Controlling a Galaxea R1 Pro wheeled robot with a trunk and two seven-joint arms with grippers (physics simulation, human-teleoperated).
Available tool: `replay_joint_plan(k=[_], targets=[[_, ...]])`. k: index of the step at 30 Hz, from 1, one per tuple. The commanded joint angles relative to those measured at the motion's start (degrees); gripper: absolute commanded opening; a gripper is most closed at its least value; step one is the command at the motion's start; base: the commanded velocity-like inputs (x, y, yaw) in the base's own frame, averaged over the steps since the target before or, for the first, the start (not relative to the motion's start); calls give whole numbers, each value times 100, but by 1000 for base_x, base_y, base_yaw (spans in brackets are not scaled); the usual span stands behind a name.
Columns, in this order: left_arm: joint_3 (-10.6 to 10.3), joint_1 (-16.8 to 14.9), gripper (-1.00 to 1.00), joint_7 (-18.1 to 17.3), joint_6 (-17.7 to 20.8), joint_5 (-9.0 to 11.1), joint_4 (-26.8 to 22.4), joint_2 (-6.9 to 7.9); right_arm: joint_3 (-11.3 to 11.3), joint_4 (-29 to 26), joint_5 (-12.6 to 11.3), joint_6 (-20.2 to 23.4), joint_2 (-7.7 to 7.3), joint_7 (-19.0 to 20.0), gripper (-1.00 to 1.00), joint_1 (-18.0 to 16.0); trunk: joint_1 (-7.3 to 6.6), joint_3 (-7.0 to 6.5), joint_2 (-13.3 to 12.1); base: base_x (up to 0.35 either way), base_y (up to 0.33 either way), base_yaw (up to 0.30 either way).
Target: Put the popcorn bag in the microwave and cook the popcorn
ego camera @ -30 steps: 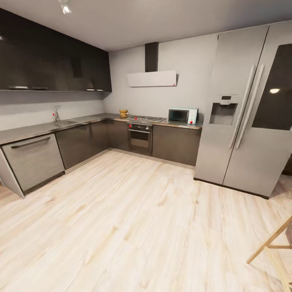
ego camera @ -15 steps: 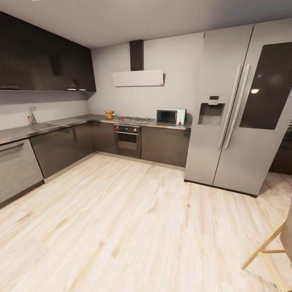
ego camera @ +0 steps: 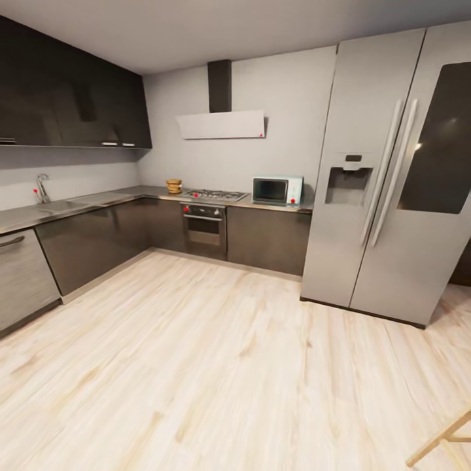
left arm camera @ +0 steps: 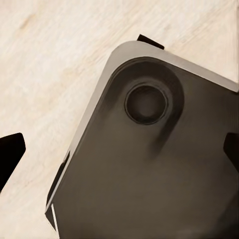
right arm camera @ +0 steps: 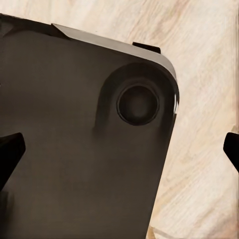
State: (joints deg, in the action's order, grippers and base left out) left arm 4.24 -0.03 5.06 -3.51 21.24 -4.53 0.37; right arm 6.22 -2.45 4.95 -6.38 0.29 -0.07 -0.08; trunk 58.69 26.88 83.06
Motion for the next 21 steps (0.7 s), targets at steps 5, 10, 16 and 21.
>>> replay_joint_plan(k=[5, 10, 16, 21], targets=[[42, 0, 100, 12, -18, -7, -4, -1, 5, -2, 44, -11, -28, -7, 100, -1, 3, 5, 2, 329, 0, -3], [42, -2, 100, 12, -25, -7, -4, -1, 1, -2, 41, -11, 9, -10, 100, -1, 3, 5, 2, 330, 0, -195], [39, -1, 100, 7, -27, -9, -4, -1, 2, -2, 41, -11, 5, -9, 100, -1, 3, 5, 2, 329, 1, -225], [41, 0, 100, 6, -27, -6, -4, -1, 21, -2, 54, -26, -28, -2, 100, -1, 3, 5, 2, 329, 67, -23]])
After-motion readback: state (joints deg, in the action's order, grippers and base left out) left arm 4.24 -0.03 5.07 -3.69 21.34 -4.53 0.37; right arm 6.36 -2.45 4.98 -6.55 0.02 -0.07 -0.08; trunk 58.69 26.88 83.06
